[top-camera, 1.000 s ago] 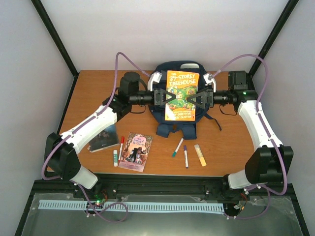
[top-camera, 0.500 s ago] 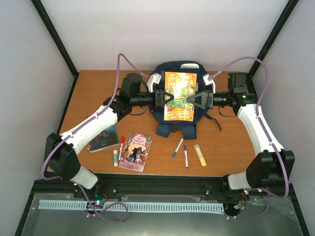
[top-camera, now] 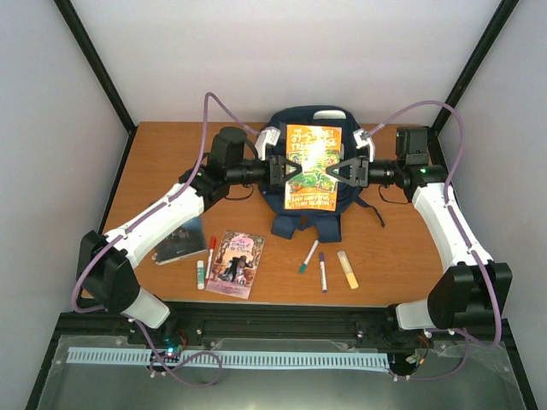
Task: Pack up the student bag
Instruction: Pick up the book from the center of the board.
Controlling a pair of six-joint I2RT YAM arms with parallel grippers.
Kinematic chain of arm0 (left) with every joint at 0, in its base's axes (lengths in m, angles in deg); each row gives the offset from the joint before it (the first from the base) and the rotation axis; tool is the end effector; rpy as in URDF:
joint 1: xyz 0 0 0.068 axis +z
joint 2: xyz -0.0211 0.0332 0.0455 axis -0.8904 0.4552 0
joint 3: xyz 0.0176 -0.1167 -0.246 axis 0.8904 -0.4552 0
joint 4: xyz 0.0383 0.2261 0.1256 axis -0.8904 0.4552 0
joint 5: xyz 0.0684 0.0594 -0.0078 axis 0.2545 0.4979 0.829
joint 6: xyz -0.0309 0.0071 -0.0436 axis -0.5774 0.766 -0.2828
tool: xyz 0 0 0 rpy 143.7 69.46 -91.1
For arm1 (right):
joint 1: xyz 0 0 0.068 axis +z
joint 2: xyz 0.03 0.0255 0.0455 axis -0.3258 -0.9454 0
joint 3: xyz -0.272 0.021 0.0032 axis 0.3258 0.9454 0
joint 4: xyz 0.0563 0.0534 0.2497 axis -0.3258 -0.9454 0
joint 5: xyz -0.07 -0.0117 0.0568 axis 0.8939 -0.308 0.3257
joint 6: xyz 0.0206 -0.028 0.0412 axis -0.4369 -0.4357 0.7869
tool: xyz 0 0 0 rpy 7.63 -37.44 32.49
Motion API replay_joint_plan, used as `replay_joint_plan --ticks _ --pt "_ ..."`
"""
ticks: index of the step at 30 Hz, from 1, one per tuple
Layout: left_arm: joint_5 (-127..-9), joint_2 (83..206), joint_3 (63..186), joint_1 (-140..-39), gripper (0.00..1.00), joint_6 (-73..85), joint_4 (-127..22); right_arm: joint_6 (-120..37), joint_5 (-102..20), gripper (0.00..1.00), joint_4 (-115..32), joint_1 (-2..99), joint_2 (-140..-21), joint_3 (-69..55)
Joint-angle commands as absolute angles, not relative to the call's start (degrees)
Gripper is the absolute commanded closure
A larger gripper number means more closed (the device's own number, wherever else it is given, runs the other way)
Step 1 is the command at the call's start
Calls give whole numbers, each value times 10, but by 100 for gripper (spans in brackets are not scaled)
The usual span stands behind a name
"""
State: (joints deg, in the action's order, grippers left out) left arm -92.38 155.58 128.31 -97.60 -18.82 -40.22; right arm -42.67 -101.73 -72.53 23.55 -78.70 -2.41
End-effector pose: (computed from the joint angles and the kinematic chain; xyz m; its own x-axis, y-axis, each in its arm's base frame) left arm 0.2807 -0.2175 0.3512 -0.7692 -0.0763 -0.6345 0.5426 0.4466 -0.7115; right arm 0.2861 0.0559 0.3415 -0.7077 -0.0194 -0.7062 -0.6737 0.3194 0.6664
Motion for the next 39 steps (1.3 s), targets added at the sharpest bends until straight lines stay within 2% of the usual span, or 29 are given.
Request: replay_joint_plan --ticks 1,3,8,12,20,27,35,39 --pt "-875 1571 1301 -968 70 -174 -401 -424 -1021 89 -709 239 -763 -28" --pt "-862 1579 1311 -968 60 -163 -376 -425 -1012 97 -710 231 -762 -25" --pt "-822 1604 1329 -958 40 -137 -307 -458 -970 97 -720 181 -759 -5" --pt "-840 1638 1337 -898 32 -165 -290 -479 -922 97 -702 126 -732 54" --pt "-819 1784 1430 -811 37 -191 -244 -577 -880 97 -730 79 -669 138" --pt "-788 1928 1580 -787 38 -189 -194 -588 -920 97 -714 28 -648 183" --pt "-779 2069 1733 -785 44 -203 -166 -601 -927 97 -717 24 -653 190" --pt "-744 2110 1786 -785 43 -217 -153 -604 -929 97 -718 16 -651 192"
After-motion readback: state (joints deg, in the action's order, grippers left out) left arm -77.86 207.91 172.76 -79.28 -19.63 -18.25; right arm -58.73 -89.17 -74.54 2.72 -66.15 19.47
